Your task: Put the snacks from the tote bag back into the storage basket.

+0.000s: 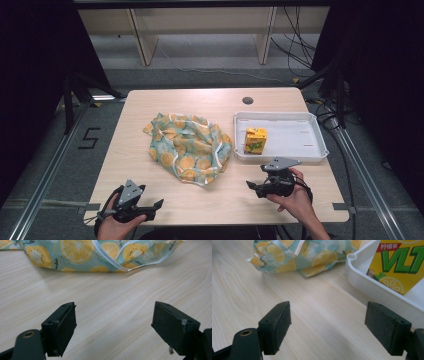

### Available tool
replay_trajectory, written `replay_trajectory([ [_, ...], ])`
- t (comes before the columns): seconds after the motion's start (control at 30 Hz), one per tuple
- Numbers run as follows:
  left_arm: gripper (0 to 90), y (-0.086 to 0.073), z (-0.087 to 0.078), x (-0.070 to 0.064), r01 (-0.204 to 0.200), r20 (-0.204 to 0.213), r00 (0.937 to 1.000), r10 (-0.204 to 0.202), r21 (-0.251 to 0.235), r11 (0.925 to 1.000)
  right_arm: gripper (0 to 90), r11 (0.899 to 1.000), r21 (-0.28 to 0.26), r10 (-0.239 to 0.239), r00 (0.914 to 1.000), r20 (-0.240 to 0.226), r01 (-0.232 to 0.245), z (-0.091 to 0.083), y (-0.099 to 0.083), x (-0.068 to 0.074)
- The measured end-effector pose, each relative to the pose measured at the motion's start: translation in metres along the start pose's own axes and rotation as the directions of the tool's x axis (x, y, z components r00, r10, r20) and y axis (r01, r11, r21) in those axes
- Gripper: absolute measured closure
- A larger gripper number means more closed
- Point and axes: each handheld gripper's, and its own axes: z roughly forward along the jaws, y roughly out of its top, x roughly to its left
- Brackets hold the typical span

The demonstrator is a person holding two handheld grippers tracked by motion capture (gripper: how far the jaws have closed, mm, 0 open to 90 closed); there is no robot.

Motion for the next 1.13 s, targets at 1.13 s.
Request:
replay_trajectory([
  [1.13, 17.7, 0.0, 0.001, 0.001, -0.012, -0.013, 0.9998, 0.012, 0.024, 0.9996, 18.0, 0.999, 0.022, -0.025, 0.9993, 0.028, 0.024, -0.012, -0.035, 0.01],
])
